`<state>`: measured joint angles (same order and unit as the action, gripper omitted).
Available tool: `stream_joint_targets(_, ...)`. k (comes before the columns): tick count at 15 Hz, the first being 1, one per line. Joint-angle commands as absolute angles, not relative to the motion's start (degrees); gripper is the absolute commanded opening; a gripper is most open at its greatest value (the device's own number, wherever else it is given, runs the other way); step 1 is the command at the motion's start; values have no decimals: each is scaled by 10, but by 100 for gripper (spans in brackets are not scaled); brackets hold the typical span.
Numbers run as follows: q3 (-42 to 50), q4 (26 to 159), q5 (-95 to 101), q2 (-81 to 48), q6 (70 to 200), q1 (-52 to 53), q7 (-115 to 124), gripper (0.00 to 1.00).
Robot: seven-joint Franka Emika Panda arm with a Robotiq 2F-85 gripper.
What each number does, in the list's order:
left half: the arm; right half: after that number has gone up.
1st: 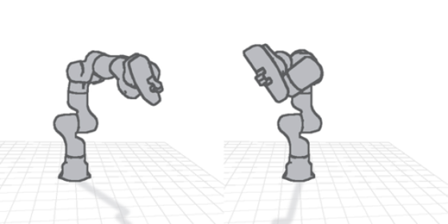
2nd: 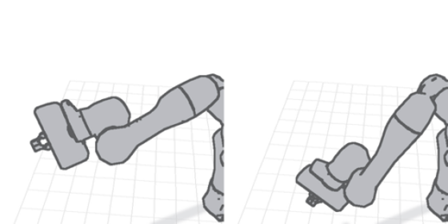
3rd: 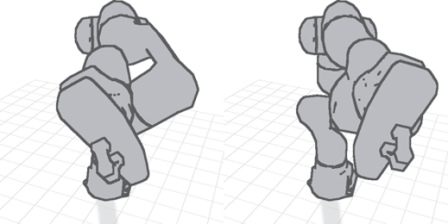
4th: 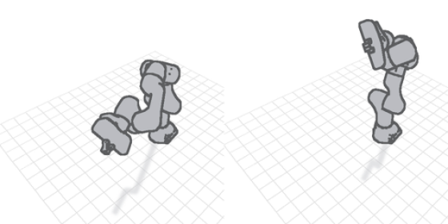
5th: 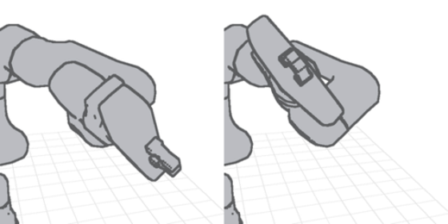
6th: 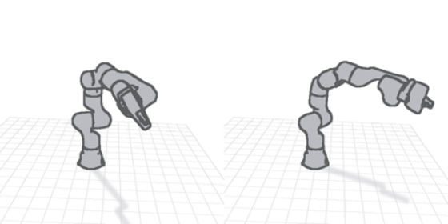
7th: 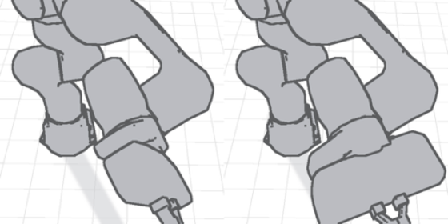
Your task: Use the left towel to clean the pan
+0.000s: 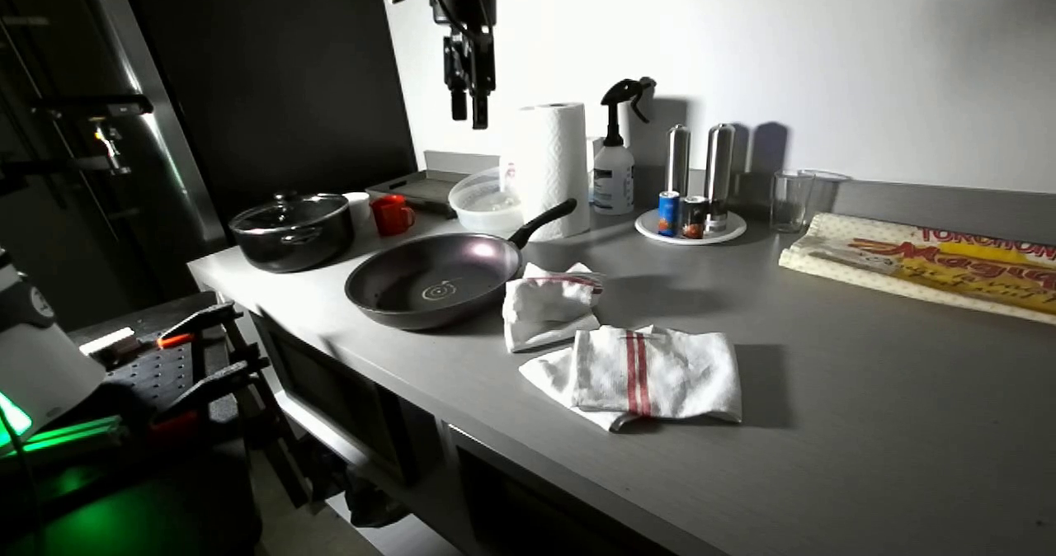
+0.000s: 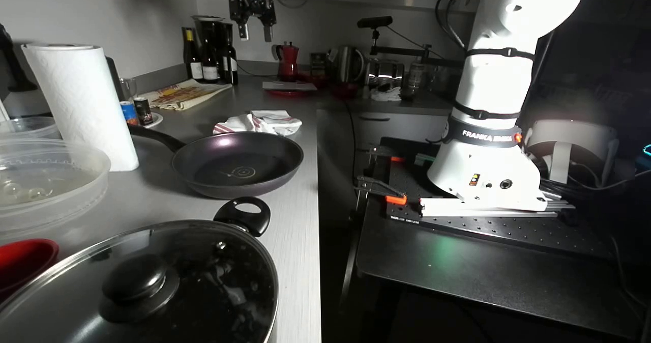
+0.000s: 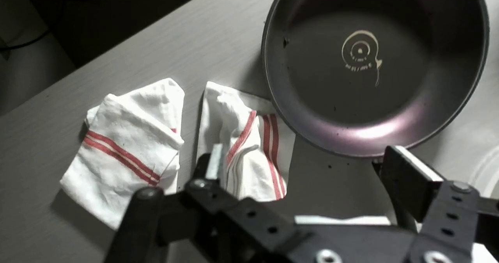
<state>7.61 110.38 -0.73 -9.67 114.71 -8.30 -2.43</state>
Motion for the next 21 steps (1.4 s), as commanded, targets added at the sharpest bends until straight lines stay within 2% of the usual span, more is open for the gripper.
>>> stream_joint_targets(1,78,1033,-46,-189,1203,-99,-18,100)
stream_joint_targets(6,75,952,-63,-309,1258,-117,4,100)
stream_joint_targets(13,70,821,-57,-460,1254,-121,48,100)
stream_joint_targets(21,63,780,-60,-530,1264,-121,66,100)
